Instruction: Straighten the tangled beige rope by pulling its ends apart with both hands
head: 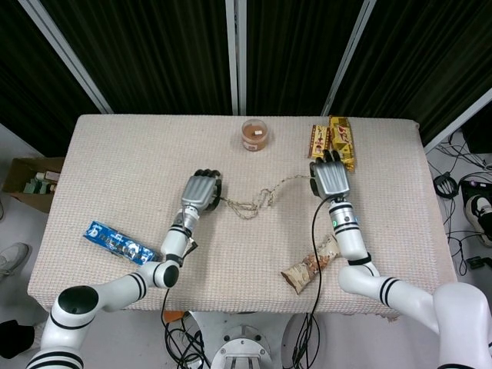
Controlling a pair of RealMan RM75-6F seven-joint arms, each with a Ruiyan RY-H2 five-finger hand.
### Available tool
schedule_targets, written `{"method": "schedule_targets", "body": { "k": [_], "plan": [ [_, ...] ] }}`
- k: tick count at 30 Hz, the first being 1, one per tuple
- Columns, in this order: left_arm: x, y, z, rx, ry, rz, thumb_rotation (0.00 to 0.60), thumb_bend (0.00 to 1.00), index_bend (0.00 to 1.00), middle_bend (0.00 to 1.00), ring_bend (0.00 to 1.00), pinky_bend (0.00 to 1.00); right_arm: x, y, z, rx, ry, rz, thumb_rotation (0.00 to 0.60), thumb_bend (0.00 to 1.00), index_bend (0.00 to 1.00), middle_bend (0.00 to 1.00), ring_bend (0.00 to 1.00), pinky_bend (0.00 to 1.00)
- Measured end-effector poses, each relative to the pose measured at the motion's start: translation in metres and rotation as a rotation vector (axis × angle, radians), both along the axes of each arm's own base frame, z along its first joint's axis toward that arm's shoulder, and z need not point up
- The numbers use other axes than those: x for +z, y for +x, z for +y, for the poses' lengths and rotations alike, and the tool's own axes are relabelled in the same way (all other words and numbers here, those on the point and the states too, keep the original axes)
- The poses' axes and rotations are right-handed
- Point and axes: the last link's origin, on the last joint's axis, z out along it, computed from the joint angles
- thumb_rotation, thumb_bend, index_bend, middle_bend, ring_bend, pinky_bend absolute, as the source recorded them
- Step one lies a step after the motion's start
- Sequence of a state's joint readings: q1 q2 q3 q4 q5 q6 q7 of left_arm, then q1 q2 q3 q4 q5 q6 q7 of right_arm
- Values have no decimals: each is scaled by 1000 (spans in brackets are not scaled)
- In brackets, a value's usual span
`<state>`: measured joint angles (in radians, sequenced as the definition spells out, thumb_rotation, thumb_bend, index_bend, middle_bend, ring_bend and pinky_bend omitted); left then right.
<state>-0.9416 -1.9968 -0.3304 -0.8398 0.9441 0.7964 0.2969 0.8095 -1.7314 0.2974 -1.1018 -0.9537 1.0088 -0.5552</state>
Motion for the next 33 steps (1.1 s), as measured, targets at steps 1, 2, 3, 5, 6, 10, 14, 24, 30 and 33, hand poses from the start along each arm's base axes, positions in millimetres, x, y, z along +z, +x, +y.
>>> {"method": "schedule_targets", "body": {
  "k": [1, 2, 3, 5, 6, 10, 14, 24, 30, 33],
  "plan": [
    [0, -1, 0, 0, 1, 1, 600, 465, 588, 208, 140, 160, 0, 0, 0, -1, 0, 0, 600, 479, 721, 417, 141, 193],
    [0, -1, 0, 1, 2, 0, 600, 474, 596, 215, 140, 160, 0, 0, 0, -1, -1, -1, 600, 479, 721, 417, 141, 193],
    [0, -1, 0, 0, 6, -3, 600, 482, 604, 221, 140, 160, 1, -1, 0, -2, -1, -3, 600, 479, 721, 417, 141, 193],
    [1, -1, 0, -2, 13, -7, 600, 505, 626, 234, 140, 160, 1, -1, 0, -2, -3, -4, 600, 479, 721, 417, 141, 193],
    [1, -2, 0, -4, 15, -10, 600, 509, 630, 236, 140, 160, 2, -1, 1, -2, -3, -6, 600, 478, 721, 418, 141, 193],
    [4, -3, 0, -16, 29, -16, 600, 521, 641, 241, 141, 160, 5, -3, 2, 0, -7, -10, 600, 479, 721, 418, 141, 193],
    [14, -6, 0, -38, 54, -24, 600, 524, 646, 245, 140, 160, 13, -7, 3, 3, -16, -14, 600, 479, 722, 419, 141, 192],
    [77, -51, -3, -60, 176, -4, 600, 524, 646, 254, 140, 160, 59, -32, 13, 10, -67, -16, 600, 479, 725, 420, 141, 190],
    [120, -98, -14, -7, 241, 41, 600, 524, 647, 254, 141, 160, 91, -56, 25, -8, -91, -11, 600, 479, 725, 421, 141, 190],
    [133, -116, -22, 23, 254, 54, 600, 523, 647, 254, 141, 160, 104, -70, 33, -23, -96, 6, 600, 479, 725, 421, 141, 189]
  ]
}}
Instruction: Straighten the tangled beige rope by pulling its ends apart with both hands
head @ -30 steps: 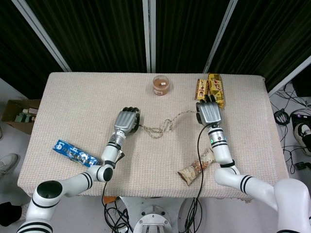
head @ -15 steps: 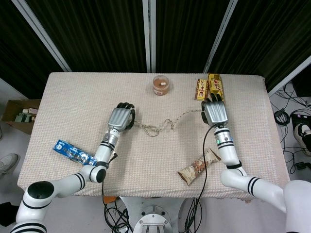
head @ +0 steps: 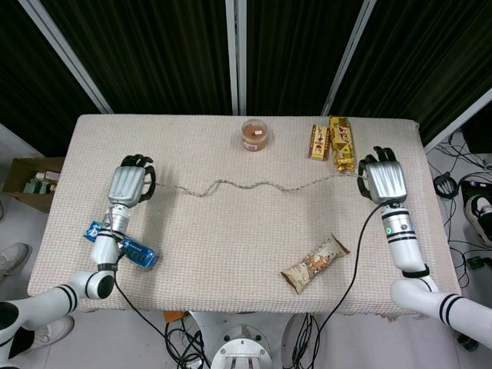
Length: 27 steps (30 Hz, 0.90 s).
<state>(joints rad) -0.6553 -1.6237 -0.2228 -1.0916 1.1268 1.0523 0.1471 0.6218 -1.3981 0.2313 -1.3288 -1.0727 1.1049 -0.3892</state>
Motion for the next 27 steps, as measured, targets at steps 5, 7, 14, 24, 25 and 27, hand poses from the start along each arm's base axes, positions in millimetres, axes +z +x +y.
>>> {"method": "schedule_targets", "body": {
  "k": [5, 7, 14, 24, 25, 27],
  "plan": [
    [6, -23, -10, 43, -17, 20, 600, 523, 647, 254, 140, 160, 9, -18, 7, -34, -5, 2, 600, 479, 725, 422, 141, 189],
    [7, -28, -12, 53, -21, 31, 600, 523, 647, 254, 140, 160, 10, -25, 8, -48, -9, 13, 600, 479, 726, 422, 141, 190],
    [2, -44, -13, 91, -41, 64, 600, 524, 647, 254, 140, 160, 5, -50, 9, -96, 3, 52, 600, 479, 729, 422, 141, 186],
    [-11, -61, -9, 149, -71, 81, 600, 524, 646, 253, 141, 158, -21, -72, 8, -110, 40, 97, 600, 476, 720, 414, 141, 175],
    [-13, -62, -9, 151, -73, 81, 600, 523, 646, 252, 140, 158, -24, -73, 8, -108, 44, 97, 600, 475, 714, 411, 141, 172],
    [-15, -62, -9, 152, -75, 82, 600, 523, 646, 252, 140, 158, -30, -74, 8, -102, 51, 97, 600, 469, 703, 405, 141, 168]
  ]
}}
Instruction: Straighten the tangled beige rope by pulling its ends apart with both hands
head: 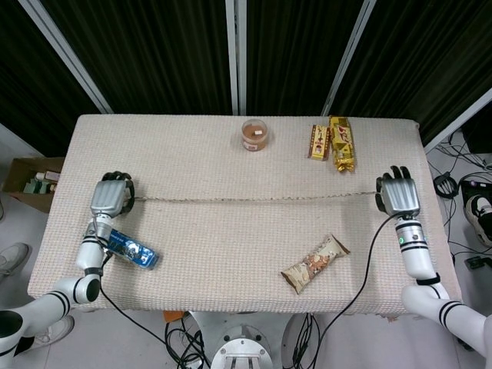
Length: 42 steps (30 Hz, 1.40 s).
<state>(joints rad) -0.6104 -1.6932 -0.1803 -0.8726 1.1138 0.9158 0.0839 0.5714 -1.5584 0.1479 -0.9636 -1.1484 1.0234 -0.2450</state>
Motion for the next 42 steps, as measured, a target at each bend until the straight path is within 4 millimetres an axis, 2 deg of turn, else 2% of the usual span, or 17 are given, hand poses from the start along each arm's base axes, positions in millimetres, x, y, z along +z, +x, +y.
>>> {"method": "schedule_targets", "body": {
  "k": [3, 5, 8, 10, 12, 15, 20, 26, 29, 34, 37, 42],
  "plan": [
    [-3, 0, 0, -5, -3, 5, 600, 518, 638, 249, 141, 158, -8, -2, 0, 8, 6, 3, 600, 452, 670, 390, 140, 160],
    [-4, 0, 0, -10, -6, 10, 600, 501, 592, 238, 140, 157, -14, -4, 1, 14, 10, 6, 600, 424, 614, 366, 133, 147],
    [-4, 0, -1, -12, -8, 8, 600, 430, 427, 215, 140, 157, -20, -5, 2, 25, 16, 10, 600, 313, 441, 311, 97, 125],
    [-4, 1, -3, -16, -3, 3, 600, 360, 343, 204, 140, 157, -23, -6, 4, 31, 19, 8, 600, 187, 262, 250, 49, 97],
    [-3, 3, -4, -22, 7, -2, 600, 304, 300, 196, 140, 157, -22, -6, 5, 35, 16, 4, 600, 107, 137, 202, 12, 71],
    [1, 5, -6, -34, 27, -14, 600, 231, 256, 188, 140, 155, -16, -4, 7, 42, 3, -7, 600, 66, 31, 162, 0, 50],
    [18, 12, -12, -67, 84, -53, 600, 185, 223, 187, 140, 147, 3, -2, 13, 55, -28, -25, 600, 85, 13, 153, 0, 45],
    [56, 16, -28, -86, 150, -125, 600, 165, 224, 187, 140, 147, 46, 1, 35, 58, -47, -78, 600, 188, 12, 155, 0, 44],
    [85, 13, -45, -89, 176, -148, 600, 160, 224, 187, 140, 146, 76, 1, 55, 51, -55, -122, 600, 202, 11, 159, 0, 45],
    [135, 0, -93, -87, 239, -145, 600, 161, 227, 187, 140, 146, 122, -9, 106, 29, -110, -171, 600, 218, 9, 158, 0, 63],
    [153, -7, -128, -83, 261, -131, 600, 161, 228, 187, 140, 146, 134, -15, 136, 23, -121, -198, 600, 228, 9, 158, 0, 66],
    [157, -12, -186, -52, 267, -123, 600, 161, 237, 188, 140, 146, 134, -20, 171, 16, -87, -235, 600, 233, 14, 167, 0, 66]
  ]
}}
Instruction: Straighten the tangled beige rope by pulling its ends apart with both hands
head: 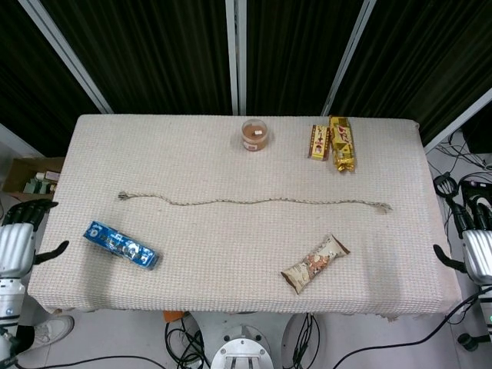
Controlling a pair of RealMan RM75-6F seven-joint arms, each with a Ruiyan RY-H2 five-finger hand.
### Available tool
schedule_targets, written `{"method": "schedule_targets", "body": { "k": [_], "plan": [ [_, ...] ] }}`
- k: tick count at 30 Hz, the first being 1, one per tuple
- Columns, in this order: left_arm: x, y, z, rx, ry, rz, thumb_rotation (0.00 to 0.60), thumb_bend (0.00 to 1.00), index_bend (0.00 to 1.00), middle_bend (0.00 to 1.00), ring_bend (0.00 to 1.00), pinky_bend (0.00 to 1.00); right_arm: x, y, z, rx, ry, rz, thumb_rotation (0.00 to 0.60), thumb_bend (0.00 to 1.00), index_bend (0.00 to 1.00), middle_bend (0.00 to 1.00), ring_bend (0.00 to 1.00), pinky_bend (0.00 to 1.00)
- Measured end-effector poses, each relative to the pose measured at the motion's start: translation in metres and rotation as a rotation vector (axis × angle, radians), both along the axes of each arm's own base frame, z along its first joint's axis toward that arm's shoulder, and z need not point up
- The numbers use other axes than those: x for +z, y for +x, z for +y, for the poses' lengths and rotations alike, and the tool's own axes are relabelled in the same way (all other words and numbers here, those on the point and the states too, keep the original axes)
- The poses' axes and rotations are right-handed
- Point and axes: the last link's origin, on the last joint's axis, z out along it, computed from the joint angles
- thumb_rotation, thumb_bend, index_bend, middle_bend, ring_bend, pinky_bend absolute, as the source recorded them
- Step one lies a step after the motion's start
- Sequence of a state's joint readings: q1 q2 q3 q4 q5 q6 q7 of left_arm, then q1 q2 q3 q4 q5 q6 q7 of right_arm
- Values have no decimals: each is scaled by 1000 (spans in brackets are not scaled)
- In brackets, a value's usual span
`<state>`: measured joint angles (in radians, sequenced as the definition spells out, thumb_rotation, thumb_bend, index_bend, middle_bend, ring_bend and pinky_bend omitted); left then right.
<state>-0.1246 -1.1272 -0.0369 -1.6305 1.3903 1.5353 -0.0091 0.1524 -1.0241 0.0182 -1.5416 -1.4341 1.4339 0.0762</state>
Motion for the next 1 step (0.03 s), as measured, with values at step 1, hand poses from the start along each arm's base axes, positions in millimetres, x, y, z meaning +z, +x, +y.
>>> {"method": "schedule_targets", "body": {
  "k": [1],
  "plan": [
    [0, -1, -9, 9, 0, -2, 600, 161, 240, 187, 140, 146, -1, -1, 3, -1, 6, -6, 600, 233, 15, 169, 0, 66]
  ]
}}
